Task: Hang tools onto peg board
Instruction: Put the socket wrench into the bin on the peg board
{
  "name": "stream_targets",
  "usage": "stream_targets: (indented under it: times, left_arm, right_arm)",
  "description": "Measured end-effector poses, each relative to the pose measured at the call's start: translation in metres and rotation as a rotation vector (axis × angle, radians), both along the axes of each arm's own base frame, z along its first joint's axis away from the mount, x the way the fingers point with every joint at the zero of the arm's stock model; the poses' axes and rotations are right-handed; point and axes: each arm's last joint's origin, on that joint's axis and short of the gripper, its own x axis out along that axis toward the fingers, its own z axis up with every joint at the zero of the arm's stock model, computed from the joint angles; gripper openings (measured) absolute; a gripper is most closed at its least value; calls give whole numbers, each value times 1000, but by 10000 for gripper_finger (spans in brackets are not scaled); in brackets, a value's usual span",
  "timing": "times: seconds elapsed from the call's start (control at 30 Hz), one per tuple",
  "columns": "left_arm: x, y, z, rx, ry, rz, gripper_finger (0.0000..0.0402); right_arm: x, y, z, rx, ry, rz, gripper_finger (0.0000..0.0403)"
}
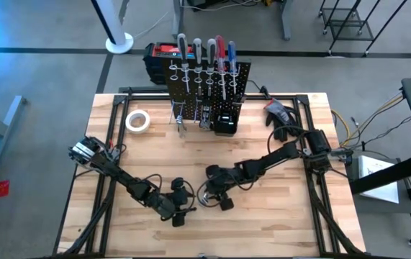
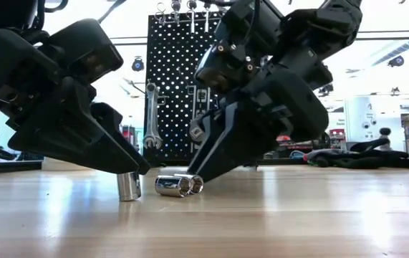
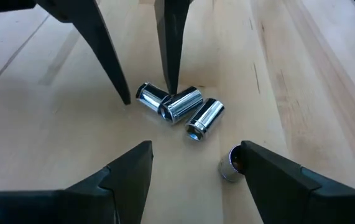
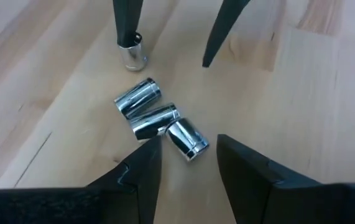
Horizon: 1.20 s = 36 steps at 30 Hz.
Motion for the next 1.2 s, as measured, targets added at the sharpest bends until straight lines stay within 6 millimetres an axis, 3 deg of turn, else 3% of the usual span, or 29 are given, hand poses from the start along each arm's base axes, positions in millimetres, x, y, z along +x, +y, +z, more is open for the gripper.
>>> stream_targets:
  times: [0.23,0.47,0.57,0.77,1.2]
  left_arm:
    - [0,0,0,-14,1,10,232]
    - [0,0,-1,-15,2,10,232]
    - [0,0,-1,-18,2,12,232]
    - [-1,0,0,-50,4,30,232]
    - [-2,-1,21,-7,-59,2,232]
  right_arm:
    - [7,2,-13,26,24,18,121]
    - [12,4,-15,72,42,-6,50]
    - [13,4,-13,74,41,-3,46]
    - [15,6,0,85,29,-10,46]
    - [1,-2,56,-85,-50,-198,46]
